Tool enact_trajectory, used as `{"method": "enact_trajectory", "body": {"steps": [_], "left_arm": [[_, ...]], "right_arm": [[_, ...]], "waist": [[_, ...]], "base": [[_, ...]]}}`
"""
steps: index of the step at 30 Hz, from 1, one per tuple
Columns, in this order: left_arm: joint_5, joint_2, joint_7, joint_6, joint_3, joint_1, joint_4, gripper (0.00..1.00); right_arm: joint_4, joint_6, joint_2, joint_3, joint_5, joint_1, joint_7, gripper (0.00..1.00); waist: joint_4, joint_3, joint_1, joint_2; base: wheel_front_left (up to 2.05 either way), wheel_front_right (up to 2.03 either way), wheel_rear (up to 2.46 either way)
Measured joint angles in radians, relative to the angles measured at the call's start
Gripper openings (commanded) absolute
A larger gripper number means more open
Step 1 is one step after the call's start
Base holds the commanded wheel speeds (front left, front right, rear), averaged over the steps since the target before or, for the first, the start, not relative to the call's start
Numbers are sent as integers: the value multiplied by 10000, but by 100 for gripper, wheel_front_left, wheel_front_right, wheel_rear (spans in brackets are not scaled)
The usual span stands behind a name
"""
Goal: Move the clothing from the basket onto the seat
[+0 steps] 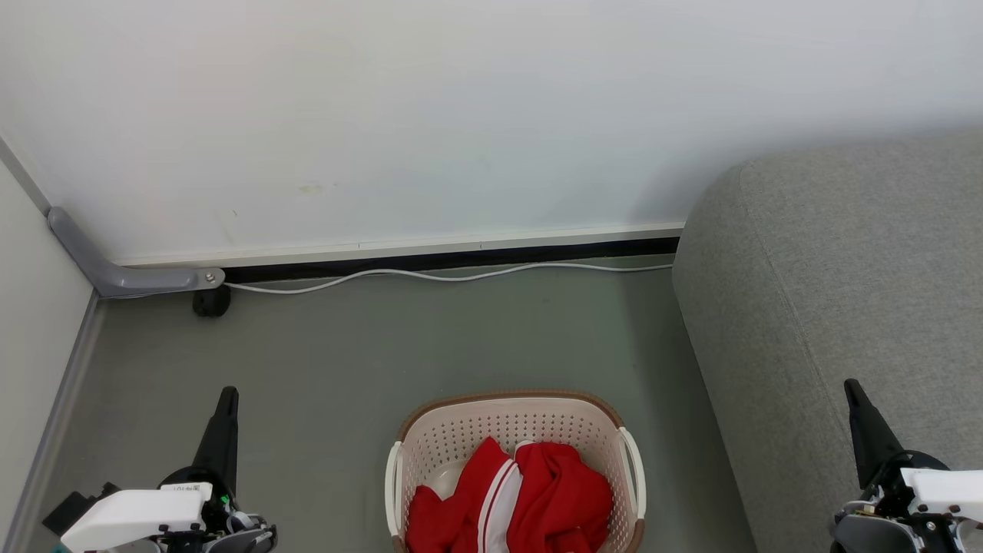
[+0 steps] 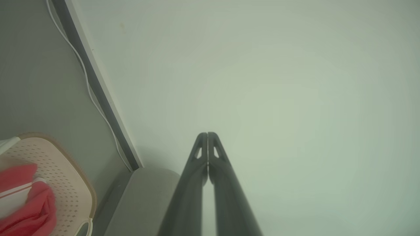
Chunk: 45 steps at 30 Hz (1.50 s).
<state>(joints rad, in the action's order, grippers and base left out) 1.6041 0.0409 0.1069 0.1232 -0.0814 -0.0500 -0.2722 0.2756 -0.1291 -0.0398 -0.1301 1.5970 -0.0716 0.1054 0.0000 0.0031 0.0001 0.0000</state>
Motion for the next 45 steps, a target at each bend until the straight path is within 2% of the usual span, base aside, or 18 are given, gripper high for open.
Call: {"method": "enact_trajectory", "body": {"steps": [33, 34, 39, 45], "left_arm": [[-4, -2, -4, -6, 6, 18, -38, 0], [-6, -23, -13, -13, 13, 55, -132, 100], [-6, -238, -31, -19, 46, 548, -660, 100], [-25, -217, -165, -19, 52, 538, -665, 100]], "right_arm": [[36, -2, 6, 10, -4, 10, -2, 0], [115, 0, 31, 25, -13, 52, -4, 100], [623, 21, 234, 84, -25, 485, -8, 100], [623, 31, 217, 117, -36, 426, -21, 100]], "waist": [[0, 0, 0, 0], [0, 0, 0, 0], [-1, 25, 0, 0], [-8, 3, 4, 0]], "base": [[0, 0, 0], [0, 0, 0], [0, 0, 0], [0, 0, 0]]}}
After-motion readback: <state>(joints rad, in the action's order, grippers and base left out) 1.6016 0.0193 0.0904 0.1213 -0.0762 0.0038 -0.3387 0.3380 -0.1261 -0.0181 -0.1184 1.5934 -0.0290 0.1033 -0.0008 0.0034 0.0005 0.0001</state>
